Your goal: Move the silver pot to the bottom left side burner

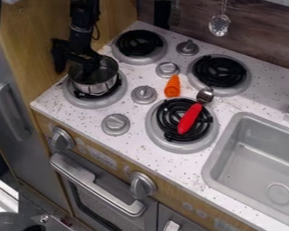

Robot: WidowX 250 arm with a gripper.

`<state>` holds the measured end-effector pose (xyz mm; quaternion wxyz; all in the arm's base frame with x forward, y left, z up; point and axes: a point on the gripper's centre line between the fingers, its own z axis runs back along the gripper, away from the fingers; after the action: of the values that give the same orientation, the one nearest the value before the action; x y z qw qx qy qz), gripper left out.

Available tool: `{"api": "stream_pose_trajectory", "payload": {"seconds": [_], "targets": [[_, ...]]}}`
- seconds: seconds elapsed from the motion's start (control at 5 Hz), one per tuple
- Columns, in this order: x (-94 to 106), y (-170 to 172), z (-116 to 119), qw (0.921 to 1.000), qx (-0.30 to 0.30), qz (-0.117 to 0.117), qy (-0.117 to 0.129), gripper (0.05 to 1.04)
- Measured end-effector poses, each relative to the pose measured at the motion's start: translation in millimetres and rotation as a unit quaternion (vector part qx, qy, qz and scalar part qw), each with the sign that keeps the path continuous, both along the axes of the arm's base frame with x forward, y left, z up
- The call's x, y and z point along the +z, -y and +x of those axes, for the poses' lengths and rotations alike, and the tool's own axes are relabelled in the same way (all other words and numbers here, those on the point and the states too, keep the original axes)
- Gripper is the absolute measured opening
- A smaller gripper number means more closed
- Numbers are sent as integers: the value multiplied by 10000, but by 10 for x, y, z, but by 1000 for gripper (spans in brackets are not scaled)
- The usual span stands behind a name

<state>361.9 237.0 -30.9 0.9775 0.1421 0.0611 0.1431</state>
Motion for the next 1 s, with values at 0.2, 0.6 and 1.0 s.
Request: {"api": "stream_pose_trajectory", "payload": {"seconds": [0.2,0.6,1.0], "targets": [[334,189,208,9976,-397,317,462,999],[736,454,297,9900,-715,861,861,999],[727,940,341,9873,-1003,386,1166,999]]}}
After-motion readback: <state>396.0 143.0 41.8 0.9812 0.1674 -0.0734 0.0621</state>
